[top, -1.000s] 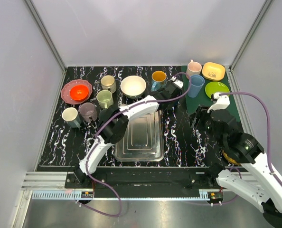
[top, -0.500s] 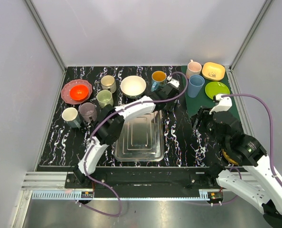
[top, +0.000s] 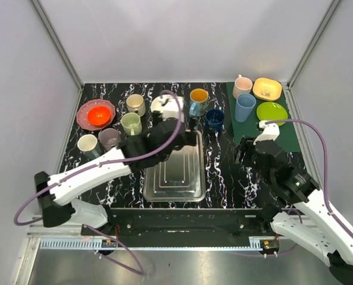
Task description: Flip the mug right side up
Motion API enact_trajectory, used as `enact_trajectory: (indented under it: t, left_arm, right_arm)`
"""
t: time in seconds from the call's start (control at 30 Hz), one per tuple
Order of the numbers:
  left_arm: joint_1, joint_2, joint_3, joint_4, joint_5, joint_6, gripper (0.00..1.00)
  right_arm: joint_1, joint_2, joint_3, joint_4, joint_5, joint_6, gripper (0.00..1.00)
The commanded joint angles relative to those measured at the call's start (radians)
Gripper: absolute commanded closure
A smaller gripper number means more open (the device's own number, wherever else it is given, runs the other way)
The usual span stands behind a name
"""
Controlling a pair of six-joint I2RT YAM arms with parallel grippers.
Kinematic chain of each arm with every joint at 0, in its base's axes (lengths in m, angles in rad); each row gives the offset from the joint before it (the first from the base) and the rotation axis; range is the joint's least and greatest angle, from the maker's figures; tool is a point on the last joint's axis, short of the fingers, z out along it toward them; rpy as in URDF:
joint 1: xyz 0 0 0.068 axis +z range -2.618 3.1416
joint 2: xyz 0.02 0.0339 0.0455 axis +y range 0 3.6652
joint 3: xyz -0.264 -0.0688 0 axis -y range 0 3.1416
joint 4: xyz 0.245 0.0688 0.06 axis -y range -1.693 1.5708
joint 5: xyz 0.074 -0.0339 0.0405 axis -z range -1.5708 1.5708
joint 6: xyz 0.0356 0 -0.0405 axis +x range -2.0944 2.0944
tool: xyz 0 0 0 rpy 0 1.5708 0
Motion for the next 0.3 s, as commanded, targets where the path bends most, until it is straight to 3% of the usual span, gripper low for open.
enact_trajectory:
  t: [0.0,0.1,0.27]
  left_arm:
    - [0.032,-0.112,-0.223,-0.213,-0.122,-0.335,0.01]
    - [0.029,-0.235,-0.329,-0.227,-0.079,-0.38,0.01]
    - [0.033,-0.469,-0.452,-0.133,-0.107,-0.263,0.01]
  right_arm:
    - [0.003,0.015,-0.027,0.098,0.028,0.046,0.36]
    - [0.003,0.032,-0.047,0.129,0.003,0.066,0.34]
    - [0.003,0.049,-0.076,0.187,-0.019,0.077,0.31]
